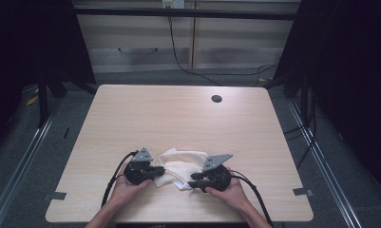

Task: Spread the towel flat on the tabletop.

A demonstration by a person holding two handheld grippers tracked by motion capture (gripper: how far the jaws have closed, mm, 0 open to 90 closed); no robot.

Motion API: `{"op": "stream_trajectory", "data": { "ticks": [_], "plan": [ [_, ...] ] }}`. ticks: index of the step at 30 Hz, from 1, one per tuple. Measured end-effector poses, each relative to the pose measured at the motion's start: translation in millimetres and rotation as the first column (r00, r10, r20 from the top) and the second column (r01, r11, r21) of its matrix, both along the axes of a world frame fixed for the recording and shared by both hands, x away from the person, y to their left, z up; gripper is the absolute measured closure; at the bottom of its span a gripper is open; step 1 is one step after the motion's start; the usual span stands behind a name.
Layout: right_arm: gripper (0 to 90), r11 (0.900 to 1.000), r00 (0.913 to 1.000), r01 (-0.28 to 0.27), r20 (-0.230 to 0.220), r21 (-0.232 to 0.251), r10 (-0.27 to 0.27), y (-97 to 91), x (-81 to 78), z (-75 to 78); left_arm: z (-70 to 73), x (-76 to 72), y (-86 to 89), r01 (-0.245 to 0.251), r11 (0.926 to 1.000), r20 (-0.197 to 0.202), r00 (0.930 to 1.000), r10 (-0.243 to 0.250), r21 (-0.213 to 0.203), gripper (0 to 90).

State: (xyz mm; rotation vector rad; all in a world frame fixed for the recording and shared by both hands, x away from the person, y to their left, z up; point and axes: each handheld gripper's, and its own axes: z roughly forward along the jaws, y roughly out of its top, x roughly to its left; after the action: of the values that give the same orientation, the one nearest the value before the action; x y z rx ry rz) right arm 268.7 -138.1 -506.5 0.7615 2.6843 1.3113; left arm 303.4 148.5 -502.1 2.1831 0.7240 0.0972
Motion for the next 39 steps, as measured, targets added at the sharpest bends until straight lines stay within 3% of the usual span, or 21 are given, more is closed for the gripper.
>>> {"op": "stream_trajectory", "data": {
  "ticks": [4, 5, 6, 7, 9, 15, 16, 18, 19, 21, 22, 23, 24, 26, 28, 33, 36, 39],
  "plan": [
    [67.8, 0.9999, 0.9997, 0.012, 0.02, -0.001, -0.012, 1.3, -2.5, -1.0, -0.1, 0.0, -0.2, -0.001, 1.0, -0.001, 1.0, 0.001, 0.0, 85.2],
    [76.4, 0.9997, 0.9995, 0.023, 0.02, -0.01, -0.022, 2.1, -3.1, -0.3, -0.2, -0.1, -0.2, -0.001, 1.0, -0.001, 1.0, 0.001, -0.001, 84.9],
    [76.4, 0.9997, 0.9995, 0.023, 0.02, -0.01, -0.022, 2.1, -3.1, -0.3, -0.2, -0.1, -0.2, -0.001, 1.0, -0.001, 1.0, 0.001, -0.001, 84.8],
    [82.9, 0.9995, 0.9996, 0.03, -0.003, 0.005, -0.03, 1.4, -1.6, -0.8, -0.1, 0.0, 0.0, -0.001, 1.0, -0.001, 1.0, 0.001, -0.002, 84.5],
    [84.0, 0.9995, 0.9995, 0.03, -0.005, 0.007, -0.03, 0.9, -1.0, -0.5, 0.1, 0.0, 0.3, -0.002, 1.0, -0.002, 1.0, 0.002, -0.004, 84.3],
    [86.2, 0.9964, 0.9985, 0.048, -0.03, 0.07, -0.046, -4.5, 1.6, 7.6, 1.4, 1.2, 3.3, 0.005, 0.9997, -0.004, 1.0, -0.005, -0.023, 81.3],
    [86.2, 0.993, 0.9982, 0.055, -0.029, 0.104, -0.052, -7.1, 2.0, 14.1, 2.6, 1.0, 4.4, 0.005, 0.9996, -0.002, 1.0, -0.005, -0.028, 79.7],
    [86.2, 0.9919, 0.9981, 0.06, -0.025, 0.112, -0.057, -8.7, 2.2, 16.9, 5.2, 0.7, 6.6, 0.0, 0.9991, 0.003, 1.0, 0.0, -0.043, 76.2],
    [86.2, 0.9843, 0.9969, 0.077, -0.023, 0.159, -0.075, -14.6, 3.5, 25.3, 6.7, 0.6, 8.2, 0.0, 0.9983, 0.003, 1.0, 0.0, -0.059, 74.8],
    [86.3, 0.9799, 0.9956, 0.093, -0.012, 0.176, -0.093, -20.0, 4.5, 32.8, 9.7, 0.7, 11.3, -0.004, 0.9968, 0.003, 1.0, 0.004, -0.08, 70.6],
    [86.4, 0.979, 0.9953, 0.097, -0.01, 0.18, -0.096, -21.6, 4.8, 35.4, 13.2, 0.5, 14.7, -0.005, 0.994, -0.001, 1.0, 0.005, -0.11, 69.2],
    [86.4, 0.979, 0.9953, 0.097, -0.01, 0.18, -0.096, -21.6, 4.8, 35.4, 13.2, 0.5, 14.7, -0.005, 0.994, -0.001, 1.0, 0.005, -0.11, 68.0],
    [86.5, 0.9764, 0.994, 0.107, 0.002, 0.188, -0.109, -25.3, 6.1, 42.7, 18.5, 0.3, 19.9, 0.003, 0.9889, -0.007, 1.0, -0.004, -0.148, 66.4],
    [86.6, 0.9752, 0.9936, 0.109, 0.006, 0.192, -0.113, -26.5, 6.7, 45.5, 21.7, -0.3, 22.9, 0.009, 0.986, -0.011, 0.9999, -0.011, -0.167, 64.7],
    [86.6, 0.9672, 0.9921, 0.118, 0.016, 0.225, -0.125, -30.4, 9.3, 56.3, 28.1, -1.7, 30.1, -0.002, 0.981, 0.008, 1.0, 0.004, -0.194, 62.8],
    [86.7, 0.9565, 0.9875, 0.118, 0.07, 0.267, -0.141, -34.8, 16.2, 90.5, 28.9, 2.5, 44.9, -0.061, 0.9744, 0.007, 0.998, 0.063, -0.217, 62.0],
    [86.7, 0.9535, 0.9818, 0.112, 0.117, 0.28, -0.15, -34.8, 18.5, 120.2, 27.7, 3.5, 47.8, -0.068, 0.9752, 0.004, 0.9975, 0.07, -0.211, 61.6],
    [86.7, 0.9535, 0.979, 0.109, 0.136, 0.281, -0.152, -33.7, 19.9, 132.5, 28.7, 2.8, 46.8, -0.067, 0.9741, 0.007, 0.9975, 0.071, -0.216, 61.5]
  ]
}}
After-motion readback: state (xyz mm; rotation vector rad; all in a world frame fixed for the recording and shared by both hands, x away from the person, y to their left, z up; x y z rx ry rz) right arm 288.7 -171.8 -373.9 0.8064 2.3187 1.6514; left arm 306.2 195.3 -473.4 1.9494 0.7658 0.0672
